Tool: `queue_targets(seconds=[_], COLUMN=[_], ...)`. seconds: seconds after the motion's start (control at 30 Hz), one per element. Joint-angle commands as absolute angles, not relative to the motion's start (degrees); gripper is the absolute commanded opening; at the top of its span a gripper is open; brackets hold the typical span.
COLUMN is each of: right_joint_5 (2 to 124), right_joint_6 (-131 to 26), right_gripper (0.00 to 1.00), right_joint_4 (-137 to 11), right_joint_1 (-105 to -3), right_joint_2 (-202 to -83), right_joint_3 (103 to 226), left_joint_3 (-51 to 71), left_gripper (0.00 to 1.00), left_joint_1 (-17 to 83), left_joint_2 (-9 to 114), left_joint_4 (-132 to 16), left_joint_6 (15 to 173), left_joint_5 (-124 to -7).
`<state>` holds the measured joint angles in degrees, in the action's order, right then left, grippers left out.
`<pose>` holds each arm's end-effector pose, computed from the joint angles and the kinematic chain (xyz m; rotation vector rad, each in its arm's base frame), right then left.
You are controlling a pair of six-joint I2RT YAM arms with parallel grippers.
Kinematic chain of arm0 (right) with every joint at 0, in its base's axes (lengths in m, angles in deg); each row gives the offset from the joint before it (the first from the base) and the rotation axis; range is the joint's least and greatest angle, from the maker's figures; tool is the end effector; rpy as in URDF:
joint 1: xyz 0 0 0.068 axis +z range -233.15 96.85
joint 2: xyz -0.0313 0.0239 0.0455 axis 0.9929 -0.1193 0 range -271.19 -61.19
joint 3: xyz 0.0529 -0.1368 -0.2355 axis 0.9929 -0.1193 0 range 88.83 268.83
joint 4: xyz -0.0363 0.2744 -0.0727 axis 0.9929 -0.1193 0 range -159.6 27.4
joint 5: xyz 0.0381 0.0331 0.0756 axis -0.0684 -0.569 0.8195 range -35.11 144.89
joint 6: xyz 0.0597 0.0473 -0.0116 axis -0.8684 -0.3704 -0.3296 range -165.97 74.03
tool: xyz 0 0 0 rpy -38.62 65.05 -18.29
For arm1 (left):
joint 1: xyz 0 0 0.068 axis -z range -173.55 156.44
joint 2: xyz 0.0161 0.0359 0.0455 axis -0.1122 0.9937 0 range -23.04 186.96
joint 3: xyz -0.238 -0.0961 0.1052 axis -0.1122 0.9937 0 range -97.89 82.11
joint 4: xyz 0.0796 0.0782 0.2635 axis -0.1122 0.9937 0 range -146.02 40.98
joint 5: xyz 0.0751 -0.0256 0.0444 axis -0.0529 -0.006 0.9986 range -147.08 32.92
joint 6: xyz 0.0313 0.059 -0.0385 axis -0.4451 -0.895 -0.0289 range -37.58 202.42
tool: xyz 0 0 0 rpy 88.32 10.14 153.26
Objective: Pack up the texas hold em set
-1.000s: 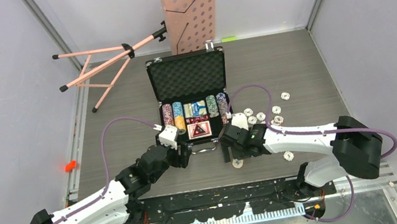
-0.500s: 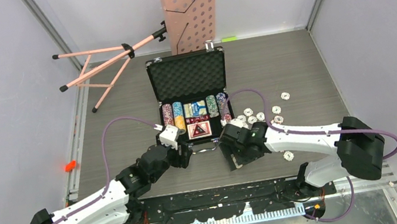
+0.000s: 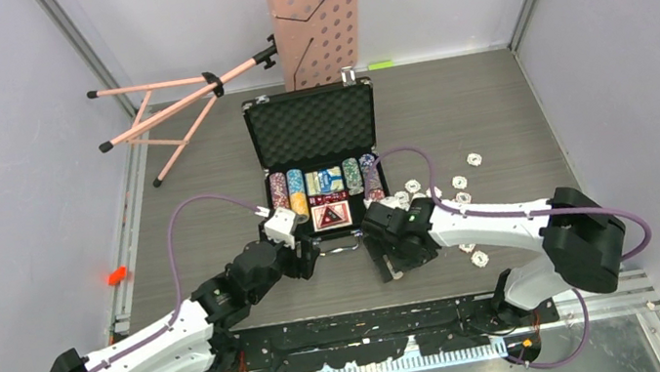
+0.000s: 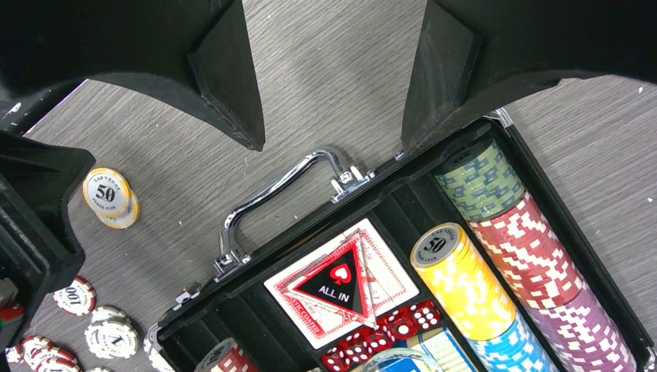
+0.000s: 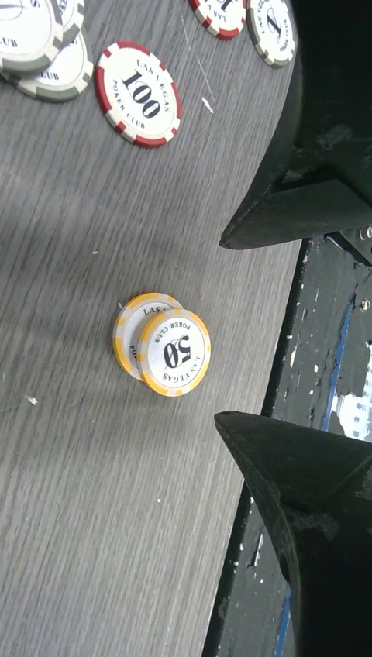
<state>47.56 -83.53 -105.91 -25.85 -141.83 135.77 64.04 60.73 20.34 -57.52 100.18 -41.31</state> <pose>0.1510 0.2197 0.1427 -0.4749 2.8531 0.1171 0.1436 -0.1691 0.1811 0.4559 1.9583 -0.5434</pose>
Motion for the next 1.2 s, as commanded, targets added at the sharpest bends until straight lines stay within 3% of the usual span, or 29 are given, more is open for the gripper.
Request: queue_targets(seconds=[0.0, 0.1, 0.33, 0.47, 0.57, 0.63, 0.7, 0.77, 1.17], right_joint_5=[48.7, 47.2, 42.7, 43.6, 45.4, 47.2, 47.9, 48.1, 41.0], right_joint_6=[-82.1, -82.5, -84.7, -83.9, -82.7, -82.3, -82.4, -82.9, -93.7], right_gripper=[0.83, 0.81, 0.59, 0.53, 0.54, 0.59, 0.71, 0.74, 0.65], right_joint_4=[-105.5, -105.7, -104.9, -103.4, -102.1, -101.3, -101.0, -101.0, -101.7], right_joint_1=[-26.1, -26.2, -27.8, -29.2, -29.6, -29.6, -29.6, -30.0, -30.8], right_joint_2=[-144.2, -147.1, -147.6, -147.6, -148.2, -147.9, -147.3, -146.9, -149.2], right_joint_3=[137.0, 137.8, 137.6, 137.5, 137.7, 137.6, 137.4, 137.2, 137.2], left_joint_3=[63.8, 64.0, 64.0, 64.0, 64.0, 64.0, 64.0, 64.0, 64.0], left_gripper=[0.68, 0.68, 0.68, 0.68, 0.68, 0.68, 0.68, 0.68, 0.68], left_joint_1=[60.8, 60.8, 60.8, 60.8, 60.8, 60.8, 60.8, 60.8, 60.8], left_joint_2=[20.5, 20.0, 20.0, 20.3, 20.3, 20.2, 20.2, 20.1, 20.0], left_joint_4=[-60.1, -60.1, -60.1, -60.2, -60.2, -60.2, -60.2, -60.2, -60.2], left_joint_6=[99.8, 99.8, 99.8, 99.8, 99.8, 99.8, 99.8, 99.8, 99.8], left_joint_5=[-41.5, -41.4, -41.3, -41.3, -41.3, -41.2, -41.2, -41.2, -41.3])
